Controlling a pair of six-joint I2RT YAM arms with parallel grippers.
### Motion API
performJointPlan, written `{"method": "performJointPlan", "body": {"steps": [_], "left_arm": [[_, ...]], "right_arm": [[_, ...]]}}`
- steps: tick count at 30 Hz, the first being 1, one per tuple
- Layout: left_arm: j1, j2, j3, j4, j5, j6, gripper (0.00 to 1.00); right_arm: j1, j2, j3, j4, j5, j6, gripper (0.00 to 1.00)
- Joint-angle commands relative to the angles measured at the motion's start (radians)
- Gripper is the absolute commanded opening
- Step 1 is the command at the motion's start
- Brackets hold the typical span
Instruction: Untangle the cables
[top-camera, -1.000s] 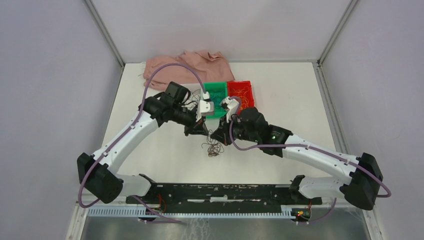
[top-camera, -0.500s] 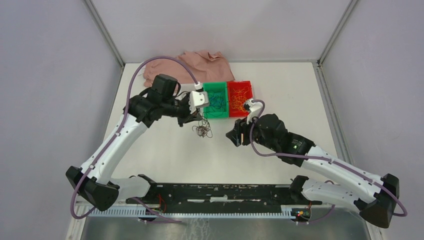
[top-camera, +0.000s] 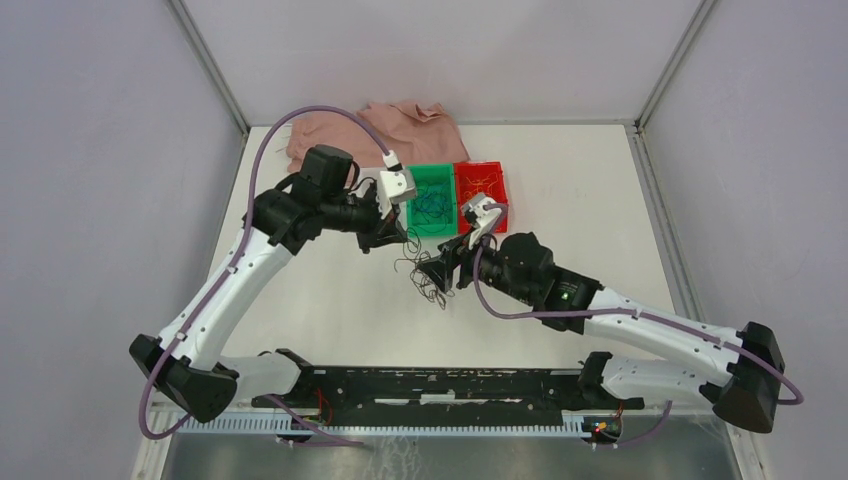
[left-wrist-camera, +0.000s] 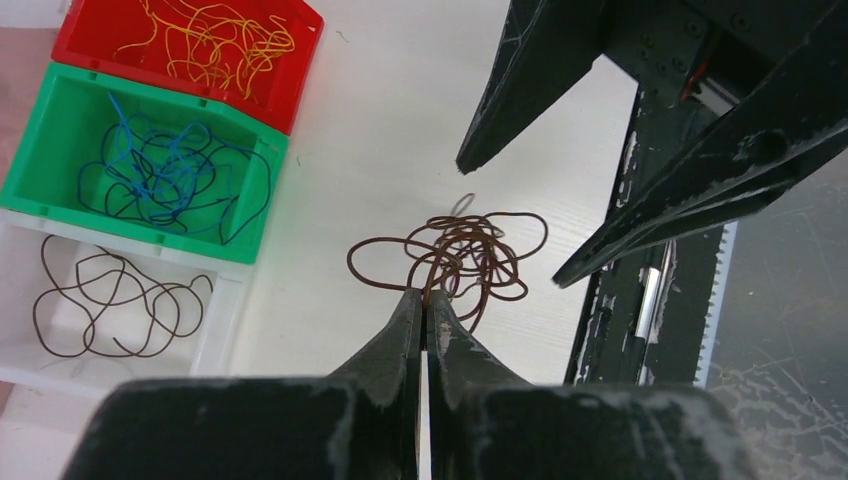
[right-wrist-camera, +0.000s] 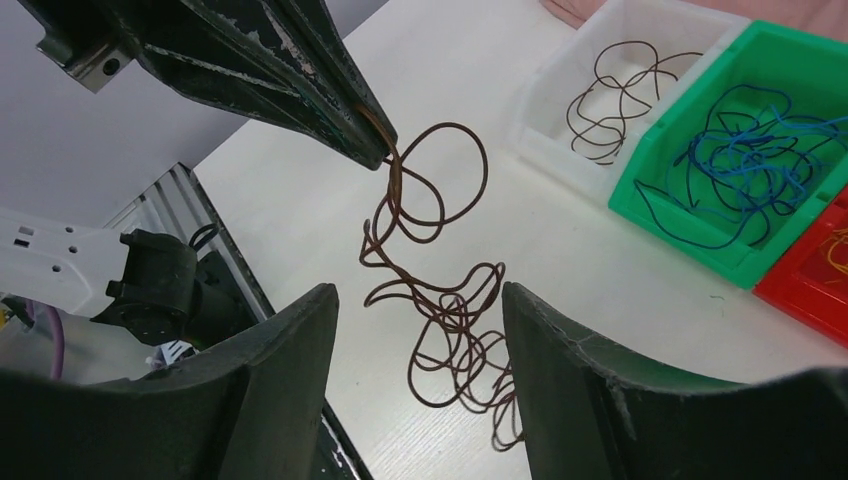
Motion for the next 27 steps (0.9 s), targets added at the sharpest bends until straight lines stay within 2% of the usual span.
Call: {"method": "performJointPlan", "body": {"steps": [1,8,17,27], "left_arm": [[-0.011,-0.04,0.015,0.043,0.004,-0.11,0.03],[-0.026,-0.062,-0.009,0.019,0.014,-0.126,0.03],[-0.031,-0.063,0.021,-0.032,0.107,-0.14,0.03],[-0.031,-0.013,0.162,-0.062,0.203,-0.171,0.03]], "right_arm": [[0.024,0.022,0.038,0.158,0.116,-0.036,0.67],[0.024,0.073,0.054,0.236,0.155,-0.026,0.66],[0.026,0.115,0.064,0.263,0.29,-0.038,0.61],[0.059,0.166,0.027,0.322,0.289,-0.012,0.61]]}}
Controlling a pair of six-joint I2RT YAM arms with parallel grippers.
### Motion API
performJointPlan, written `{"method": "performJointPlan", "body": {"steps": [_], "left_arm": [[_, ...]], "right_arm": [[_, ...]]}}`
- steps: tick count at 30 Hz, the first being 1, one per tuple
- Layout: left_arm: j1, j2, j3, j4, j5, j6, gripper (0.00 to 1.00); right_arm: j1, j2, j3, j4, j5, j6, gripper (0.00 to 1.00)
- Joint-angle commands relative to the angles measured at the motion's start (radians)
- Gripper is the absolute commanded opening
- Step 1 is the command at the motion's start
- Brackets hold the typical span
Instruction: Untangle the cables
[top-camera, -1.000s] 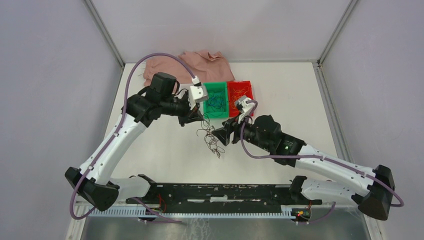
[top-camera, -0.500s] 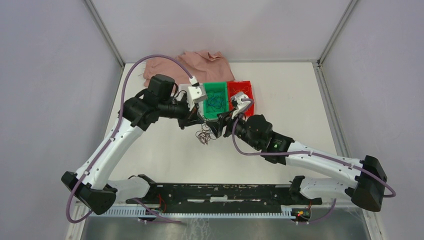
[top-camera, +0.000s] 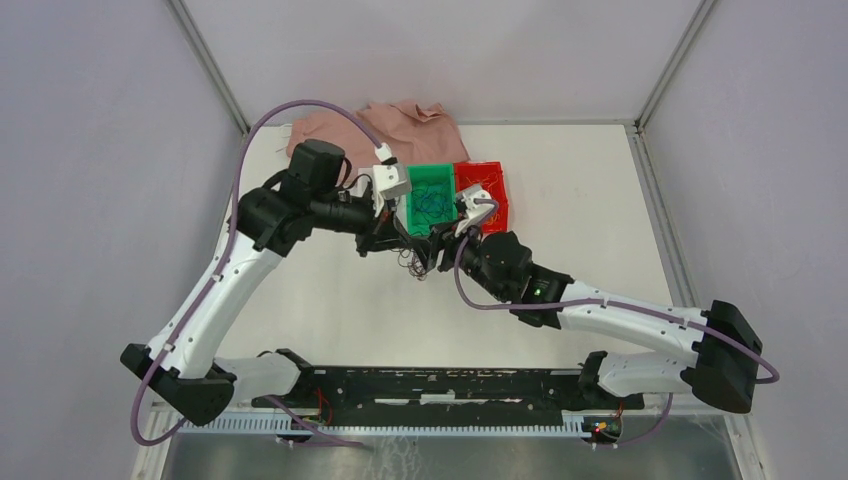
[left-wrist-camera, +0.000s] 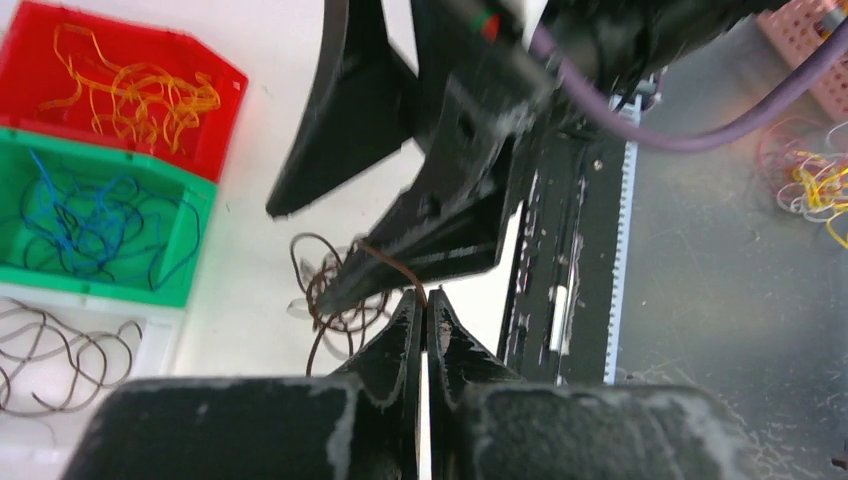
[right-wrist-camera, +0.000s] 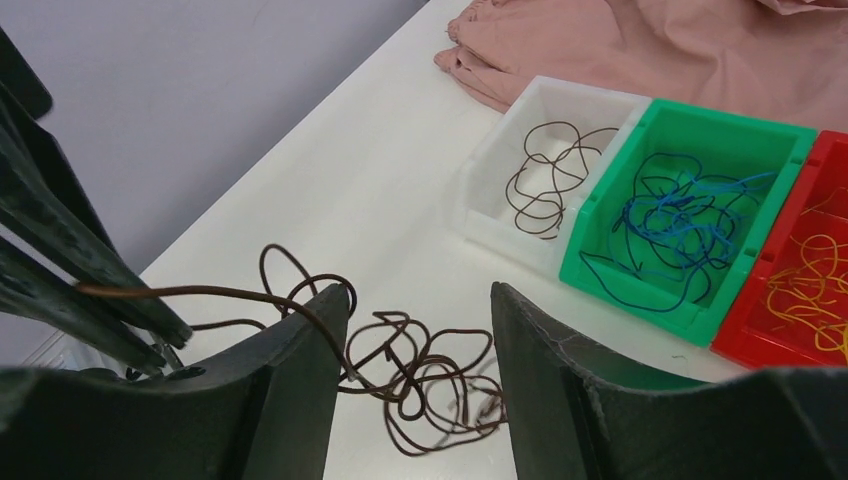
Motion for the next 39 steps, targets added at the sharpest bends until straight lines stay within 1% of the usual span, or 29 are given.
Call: {"method": "performJointPlan", "body": {"steps": [1,4,11,18,34,37,39], "left_arm": [[-0.006,0.025,0.12,-0.01,0.098,-0.069,0.03],[-0.006,0.042,0.17,-0.024,0.132,-0.101,0.03],[-0.007,0.064,0.25,-0.022,0.224,-0.173,0.03],[-0.007,0.106,0.414,-0.022,0.28,-0.233,0.03],[-0.006,0.185,0.792,-0.041,0.164,-0.208,0.03],[-0.005,0.195,0.856,-0.014,0.127,-0.207,0.03],[-0.005,0.182,0.858,0.026,0.091,-0.201,0.03]], "right_arm": [[0.02,0.01,0.002,0.079,0.048,0.01,0.6],[0.021,0.01,-0.02,0.089,0.08,0.009,0.6],[0.021,0.027,-0.052,0.133,0.093,0.014,0.6],[0.02,0.024,-0.106,0.163,0.133,0.022,0.6],[0.021,-0.078,-0.321,0.138,0.232,0.116,0.59],[0.02,-0.093,-0.355,0.124,0.244,0.134,0.59],[0.021,-0.1,-0.379,0.124,0.245,0.155,0.59]]}}
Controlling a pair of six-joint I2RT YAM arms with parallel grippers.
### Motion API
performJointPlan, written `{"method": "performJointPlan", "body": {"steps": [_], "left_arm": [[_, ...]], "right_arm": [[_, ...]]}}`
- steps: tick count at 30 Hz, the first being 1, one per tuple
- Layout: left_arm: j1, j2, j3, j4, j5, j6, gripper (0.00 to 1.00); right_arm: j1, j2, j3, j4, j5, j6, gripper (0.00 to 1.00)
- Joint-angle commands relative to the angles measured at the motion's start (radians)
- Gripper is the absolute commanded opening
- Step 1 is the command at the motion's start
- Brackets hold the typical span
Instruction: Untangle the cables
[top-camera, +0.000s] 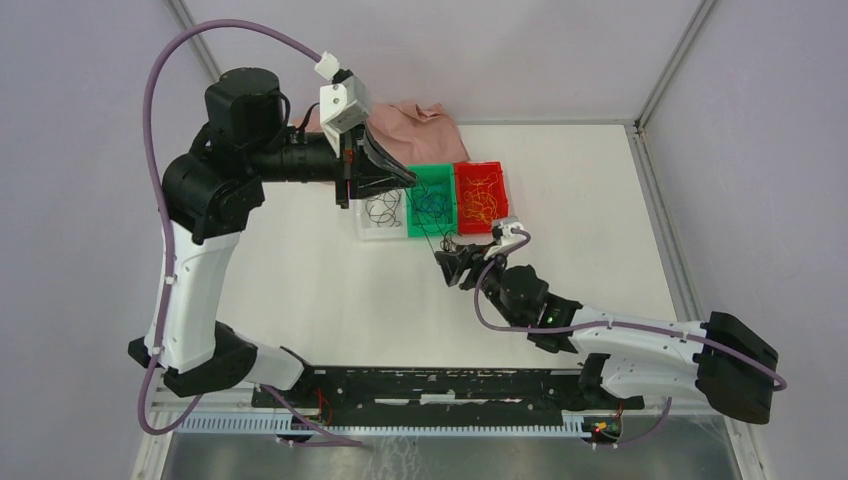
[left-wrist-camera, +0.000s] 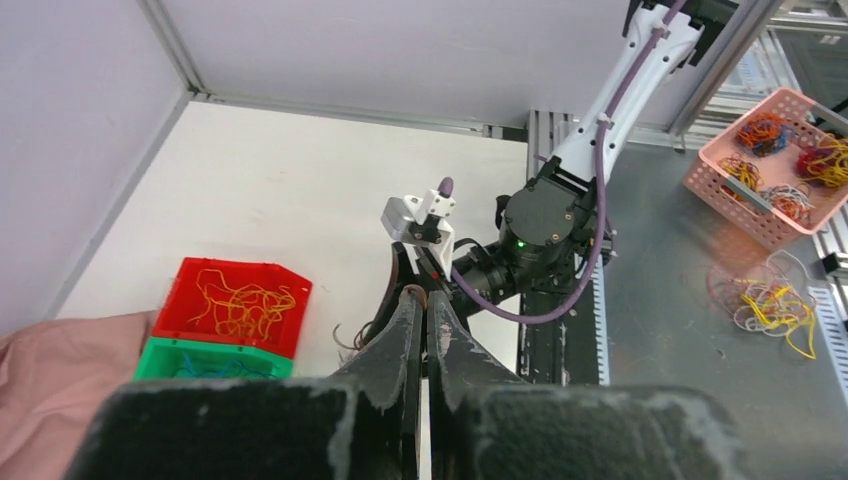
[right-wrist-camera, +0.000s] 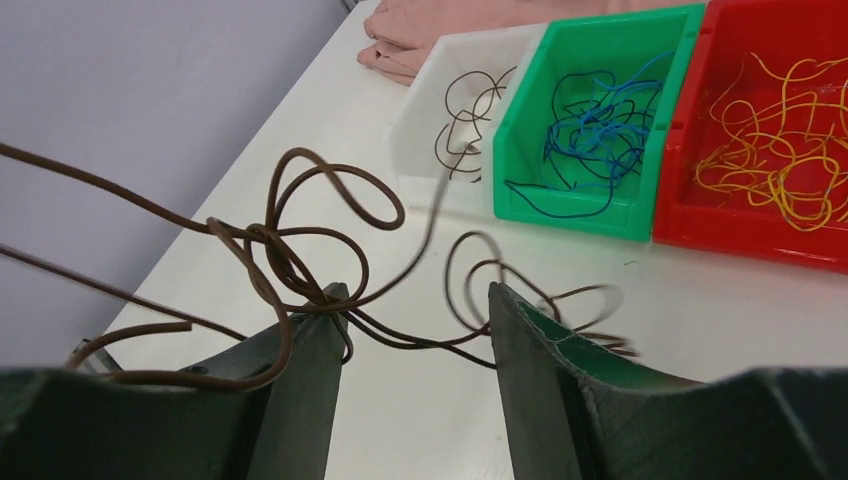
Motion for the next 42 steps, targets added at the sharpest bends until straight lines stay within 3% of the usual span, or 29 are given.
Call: {"method": "performJointPlan", "body": {"steps": [1,7,12,17,22,24,29,42], "left_arm": [[-0.004,-0.04,0.074,0.16,-0.044,-0.019,0.03],[-0.004,-0.095,-0.012,0.255,-0.17,0.046,0.03],[-0.005,-0.119,0.004,0.334,-0.299,0.137,0.03],[-0.004,-0.143,-0.039,0.354,-0.418,0.218,0.03],[-0.004,-0.218,-0.258,0.317,-0.316,0.193,0.03],[-0.004,-0.24,-0.356,0.319,-0.258,0.16,0.03],[-0.004,-0.26,-0.494,0.316,-0.15,0.106,0.03],[-0.004,-0.201,-0.365,0.232,-0.048,0.099,0.03]], "right_arm": [[-0.003,-0.014,-0.065,-0.102,0.051,0.029,0.59],[-0.002,-0.044,-0.094,-0.126,0.041,0.078,0.59],[-0.003,-0.083,-0.126,-0.181,0.051,0.119,0.59],[-0.002,-0.24,-0.217,-0.194,0.029,0.187,0.6],[-0.004,-0.413,-0.153,-0.138,-0.148,0.143,0.64],[-0.003,-0.416,-0.064,-0.159,-0.242,0.127,0.64],[-0.004,-0.376,0.095,-0.239,-0.286,0.096,0.65],[-0.005,-0.135,0.339,-0.348,-0.288,-0.125,0.67]]}}
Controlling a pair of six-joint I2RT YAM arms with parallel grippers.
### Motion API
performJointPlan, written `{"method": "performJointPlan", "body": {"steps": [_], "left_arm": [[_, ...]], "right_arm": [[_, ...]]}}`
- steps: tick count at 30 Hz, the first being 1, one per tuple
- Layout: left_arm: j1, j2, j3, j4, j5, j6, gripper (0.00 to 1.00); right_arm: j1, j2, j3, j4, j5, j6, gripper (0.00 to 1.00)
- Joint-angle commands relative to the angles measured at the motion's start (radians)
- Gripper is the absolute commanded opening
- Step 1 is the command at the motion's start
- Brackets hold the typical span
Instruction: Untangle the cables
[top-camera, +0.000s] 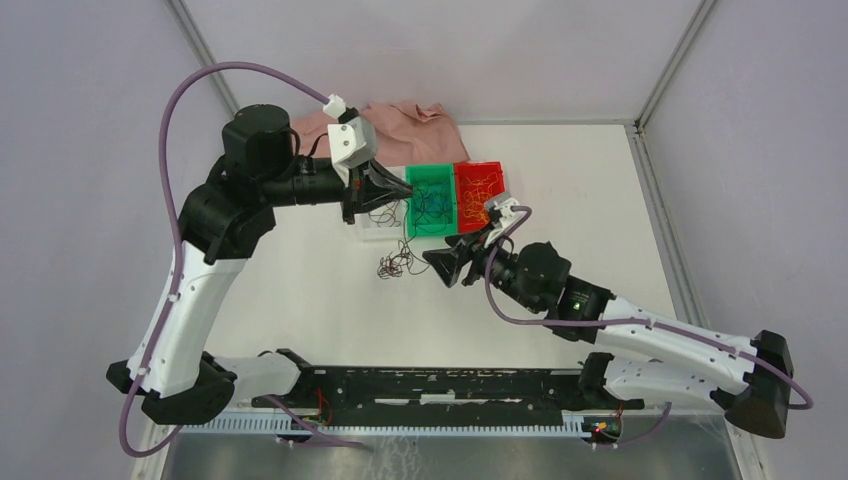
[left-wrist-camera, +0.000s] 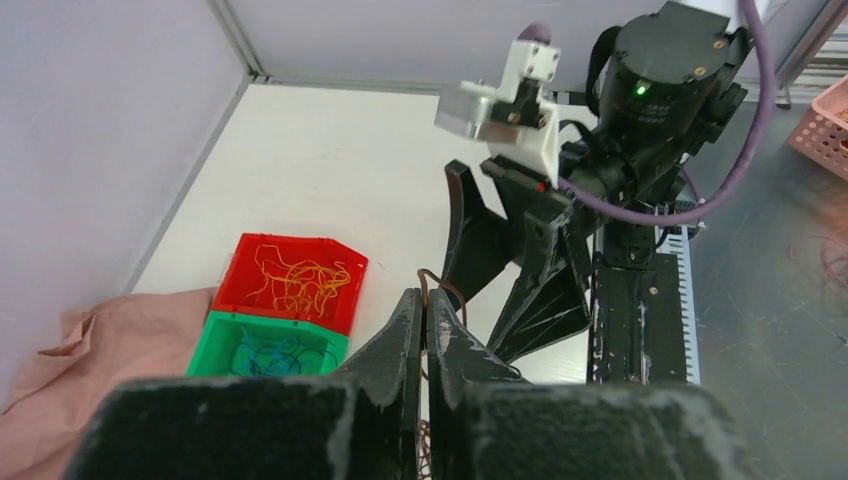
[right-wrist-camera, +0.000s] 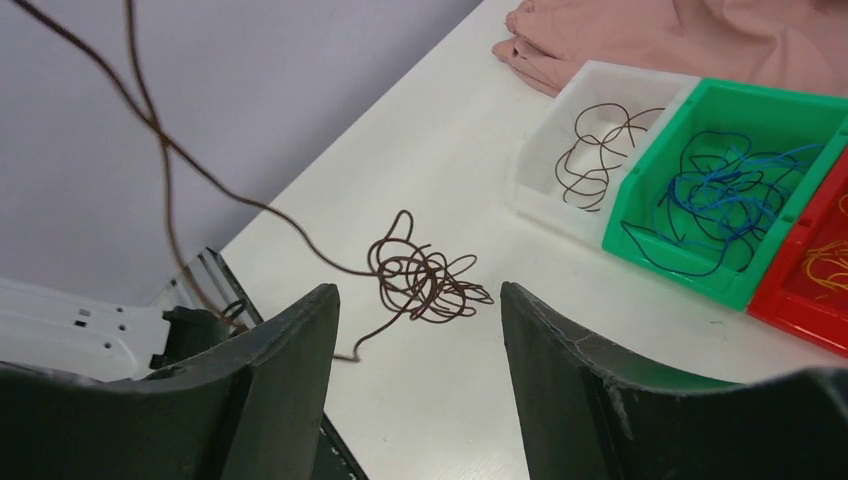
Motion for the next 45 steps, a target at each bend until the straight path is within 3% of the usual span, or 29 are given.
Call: {"method": "performJointPlan", "body": {"steps": [1,10,20,28,35,45], "left_arm": [[0.002,-0.005,0.066,-0.007,0.066,-0.025,0.03],[0.003,-0.019,0.029,-0.033,0.065,0.008,0.03],[0.002,-0.02,0.041,-0.033,0.032,0.028,0.03],[0.002,-0.026,0.028,-0.081,-0.003,0.125,0.03],[0.003,-0.024,0.045,-0.116,0.008,0.162,0.03],[0.002,-0.021,0.039,-0.117,-0.016,0.159,0.03]], "right_arm": [[0.0,0.044,0.113,-0.002,-0.004,-0.098,0.67],[0.0,0.079,0.212,0.02,-0.051,-0.156,0.67],[0.0,0.052,0.213,-0.011,-0.136,-0.157,0.67],[-0.001,0.033,0.189,-0.197,0.15,-0.181,0.66],[-0.001,0.027,0.101,-0.082,0.031,-0.203,0.67],[-0.001,0.088,0.194,-0.045,-0.168,-0.203,0.68]]}}
